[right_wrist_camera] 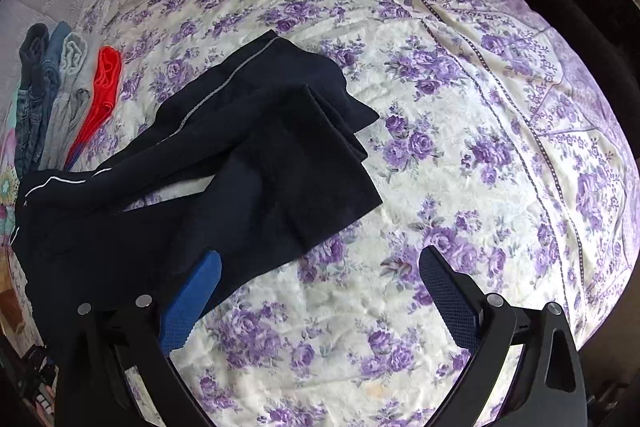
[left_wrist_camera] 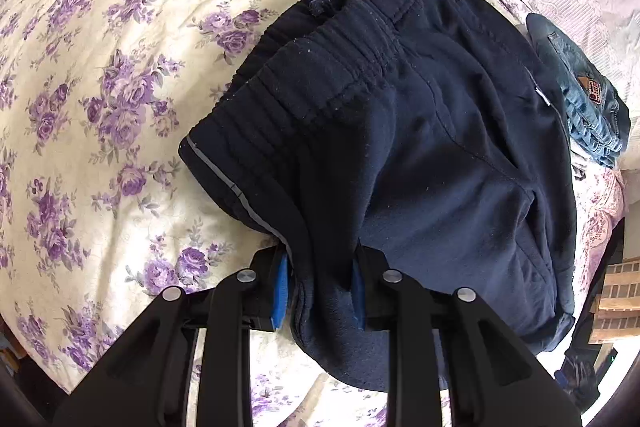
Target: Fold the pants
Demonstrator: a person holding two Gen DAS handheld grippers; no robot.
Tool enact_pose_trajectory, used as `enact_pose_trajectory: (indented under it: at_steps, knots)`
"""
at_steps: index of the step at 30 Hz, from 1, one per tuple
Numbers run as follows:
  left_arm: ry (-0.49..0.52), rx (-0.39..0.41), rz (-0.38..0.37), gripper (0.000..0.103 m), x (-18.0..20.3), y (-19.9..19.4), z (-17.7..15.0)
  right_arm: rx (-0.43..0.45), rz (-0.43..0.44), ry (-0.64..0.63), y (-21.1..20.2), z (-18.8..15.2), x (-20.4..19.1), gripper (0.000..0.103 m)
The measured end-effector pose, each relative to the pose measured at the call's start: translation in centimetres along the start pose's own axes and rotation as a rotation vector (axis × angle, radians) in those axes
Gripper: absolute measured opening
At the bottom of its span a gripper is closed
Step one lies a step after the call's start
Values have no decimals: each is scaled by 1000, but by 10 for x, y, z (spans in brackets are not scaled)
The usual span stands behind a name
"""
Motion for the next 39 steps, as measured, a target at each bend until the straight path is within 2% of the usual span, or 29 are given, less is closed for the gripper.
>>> enact_pose_trajectory:
  at_steps: [3, 5, 7, 8, 9, 10, 15, 19, 22, 24, 27, 29, 30, 31, 32, 33, 35, 36, 37, 39]
  knots:
    - [-34, -24, -33, 24, 0, 8, 5, -66, -56, 49, 36, 11, 15, 99]
    - [-41, -36, -41, 24, -2, 15, 7, -131, -18, 100, 62, 8, 20, 100]
    - [-36, -32, -32, 24, -1, 16, 7, -85, 4, 130, 63, 9, 19, 98]
    - [-31, -28, -24, 24, 0, 14, 7, -49, 41, 118, 57, 10, 12, 71]
    - [-31, -21, -21, 24, -1, 15, 7, -34, 99, 90, 51, 10, 1, 32]
    - [-35, -12, -25, 23, 2, 12, 8, -27, 142, 80, 43, 11, -7, 18]
    - [-60, 20, -64, 20, 4, -13, -3, 27, 212, 118, -1, 12, 0, 12]
    - [-29, 60, -63, 20, -3, -43, -18, 37, 239, 131, -41, 1, 25, 11]
    - [4, 54, -49, 20, -8, -60, -35, 11, 212, 127, -53, -27, 49, 11]
    - [-9, 9, -48, 20, -21, -54, -42, -24, 192, 139, -42, -51, 68, 11]
    - [-40, -91, -27, 25, -43, -22, -57, -100, 146, 157, 4, -79, 84, 12]
    - [-36, -118, -17, 29, -45, -10, -58, -139, 101, 122, 31, -90, 85, 19]
    - [-27, -116, -14, 36, -42, -16, -57, -123, 97, 122, 28, -88, 84, 23]
    - [-5, -114, 4, 40, -40, -25, -58, -130, 84, 115, 22, -86, 82, 32]
    - [26, -97, 37, 50, -42, -38, -59, -130, 62, 97, 13, -84, 82, 59]
    - [61, -73, 71, 58, -44, -53, -58, -92, 20, 72, -1, -76, 83, 65]
    - [111, -40, 128, 59, -49, -81, -56, 6, -79, -15, -34, -55, 83, 66]
    - [126, -15, 147, 59, -50, -97, -51, 47, -109, -57, -49, -42, 79, 71]
    - [132, 17, 156, 59, -52, -111, -45, 88, -111, -83, -61, -27, 71, 74]
    - [150, 88, 146, 62, -42, -132, -24, 145, -40, -134, -73, 9, 48, 82]
Point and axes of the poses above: each gripper's, at about its wrist camera, not at the fingertips, and y roughly the way its jaws point, x to its right, z to its top, the point moved 10 cm from there along y, roughly the way its jaws point, and after that the axes turned 3 degrees about -x, right-handed, at the moved point
